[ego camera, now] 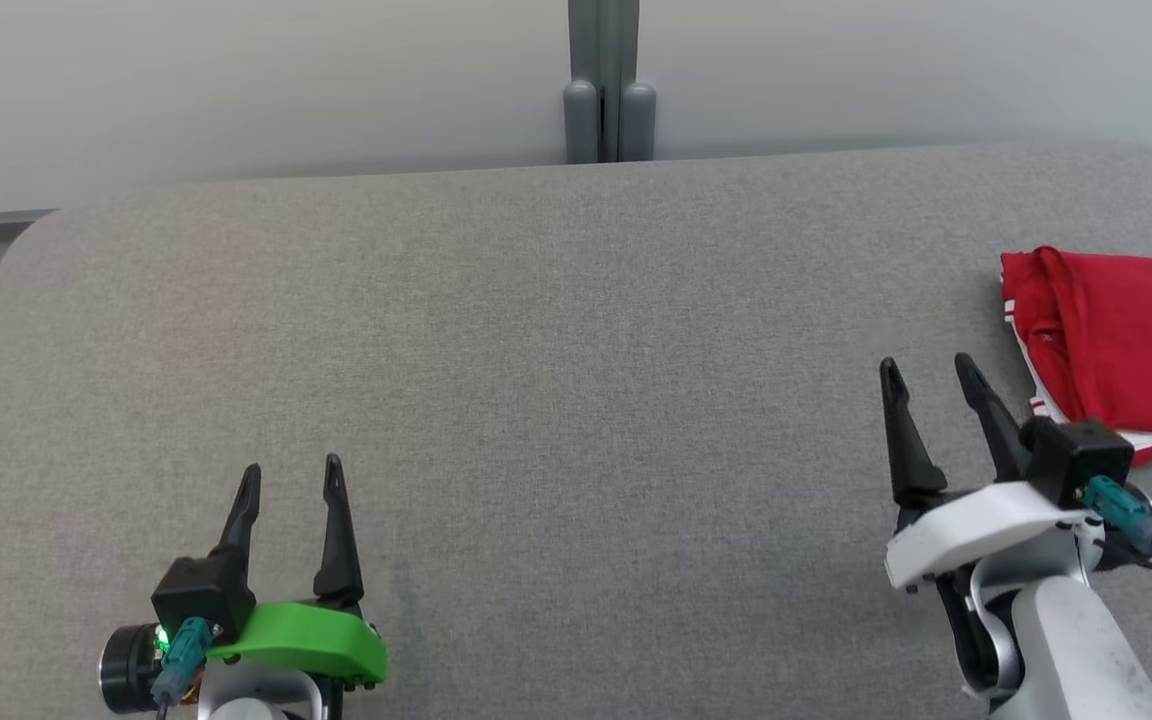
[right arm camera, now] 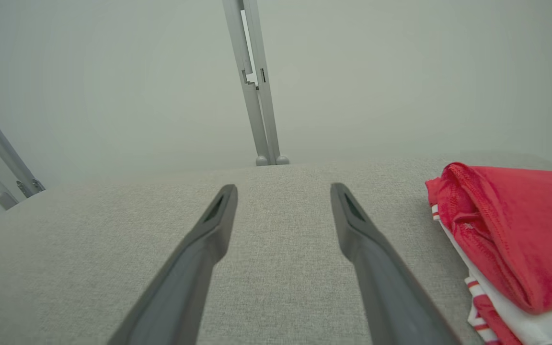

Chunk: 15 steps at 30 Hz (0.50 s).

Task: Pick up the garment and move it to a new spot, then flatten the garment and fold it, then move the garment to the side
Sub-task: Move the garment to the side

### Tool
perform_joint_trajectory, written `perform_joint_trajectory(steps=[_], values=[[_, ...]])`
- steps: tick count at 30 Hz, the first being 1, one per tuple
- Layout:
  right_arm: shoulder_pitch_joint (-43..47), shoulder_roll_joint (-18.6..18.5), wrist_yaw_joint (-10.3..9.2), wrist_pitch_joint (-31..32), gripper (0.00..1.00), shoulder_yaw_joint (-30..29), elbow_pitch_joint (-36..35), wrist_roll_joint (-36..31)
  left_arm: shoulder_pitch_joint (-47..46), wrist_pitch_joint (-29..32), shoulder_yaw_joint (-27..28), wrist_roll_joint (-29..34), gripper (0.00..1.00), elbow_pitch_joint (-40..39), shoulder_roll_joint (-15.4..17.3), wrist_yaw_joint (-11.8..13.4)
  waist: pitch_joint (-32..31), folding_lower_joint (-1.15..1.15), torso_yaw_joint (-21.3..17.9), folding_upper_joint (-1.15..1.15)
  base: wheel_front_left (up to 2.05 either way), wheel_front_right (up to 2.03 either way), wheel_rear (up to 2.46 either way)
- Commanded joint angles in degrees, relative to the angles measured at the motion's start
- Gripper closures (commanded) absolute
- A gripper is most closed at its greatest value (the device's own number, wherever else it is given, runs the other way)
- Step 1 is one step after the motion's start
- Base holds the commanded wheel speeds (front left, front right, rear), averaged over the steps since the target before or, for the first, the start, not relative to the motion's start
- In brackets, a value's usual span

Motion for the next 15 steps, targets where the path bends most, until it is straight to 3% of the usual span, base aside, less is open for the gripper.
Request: perform_joint_trajectory(steps=[1, 15], values=[[1.47, -0.02, -0.06, -0.51, 0.0, 0.23, -0.82, 0.62, 1.03, -0.15, 0.07, 0.68, 0.0, 0.21, -0.13, -0.18, -1.07, 0.0, 0.73, 0.0, 0.0, 0.0, 0.0], [6.08, -0.04, -0.06, -0.79, 0.0, 1.98, -2.73, 3.9, 2.98, -0.15, -0.7, 1.44, 0.0, 0.68, -0.71, 1.21, -1.82, 0.0, 1.39, 0.0, 0.0, 0.0, 0.0]])
